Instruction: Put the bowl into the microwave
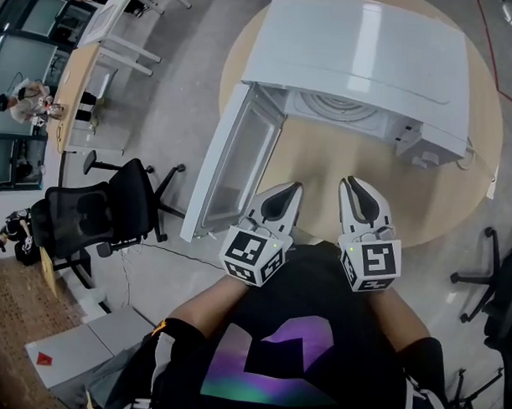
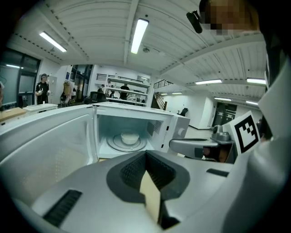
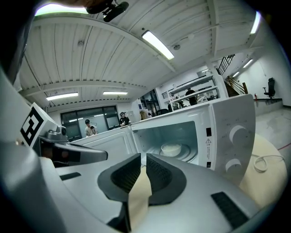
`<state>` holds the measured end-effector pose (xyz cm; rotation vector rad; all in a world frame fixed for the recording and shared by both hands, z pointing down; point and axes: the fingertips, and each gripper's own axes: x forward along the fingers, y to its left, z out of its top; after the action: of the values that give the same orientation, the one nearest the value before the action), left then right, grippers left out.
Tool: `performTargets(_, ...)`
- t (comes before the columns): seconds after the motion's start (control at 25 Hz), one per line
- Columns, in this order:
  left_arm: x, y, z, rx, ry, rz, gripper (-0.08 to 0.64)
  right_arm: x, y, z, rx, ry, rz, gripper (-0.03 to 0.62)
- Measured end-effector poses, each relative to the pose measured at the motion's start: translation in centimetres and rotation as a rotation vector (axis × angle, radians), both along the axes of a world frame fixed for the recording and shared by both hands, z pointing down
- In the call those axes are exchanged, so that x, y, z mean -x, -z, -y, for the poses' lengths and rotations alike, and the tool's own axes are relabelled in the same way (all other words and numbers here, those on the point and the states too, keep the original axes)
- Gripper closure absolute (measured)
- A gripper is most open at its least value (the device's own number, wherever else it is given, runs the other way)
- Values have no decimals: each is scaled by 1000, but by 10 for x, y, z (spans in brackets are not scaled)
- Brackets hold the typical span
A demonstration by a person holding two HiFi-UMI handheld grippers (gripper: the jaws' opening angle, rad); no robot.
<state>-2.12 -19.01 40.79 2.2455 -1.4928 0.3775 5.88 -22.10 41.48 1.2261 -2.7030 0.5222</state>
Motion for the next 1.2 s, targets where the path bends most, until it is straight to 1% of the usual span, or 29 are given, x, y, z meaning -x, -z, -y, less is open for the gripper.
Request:
performTargets(0.12,-1,4,-5,-18,-34,17,512,-2,3,-5,-23,-20,-20,540)
performTargets(0.24,7,8,-17,-33,-50,18,512,7,6,-19,-43,-23,-33,540)
performTargets(0.36,17,11,-35,-50,-67,12,512,17,5,-40,-29,-48,-41,540)
performTargets(0.52,33,18,-62,-81,-90,13,512,29,5,-69,-5,-105,-40,541)
performTargets(0.68,56,18,-92,-79,-91,4,512,46,6,-98,-5,-128,-70,552)
performTargets(0.88,73,19,-135,-81,-112,-26,512,70,13,-136,-24,-130,-109,558)
performTargets(1.04,89,20,-167,-83,-95,-56,512,87,16,-169,-28,-117,-132,560)
performTargets(1.2,106,18,-197,-96,-81,-63,512,96,9,-199,-21,-123,-156,560)
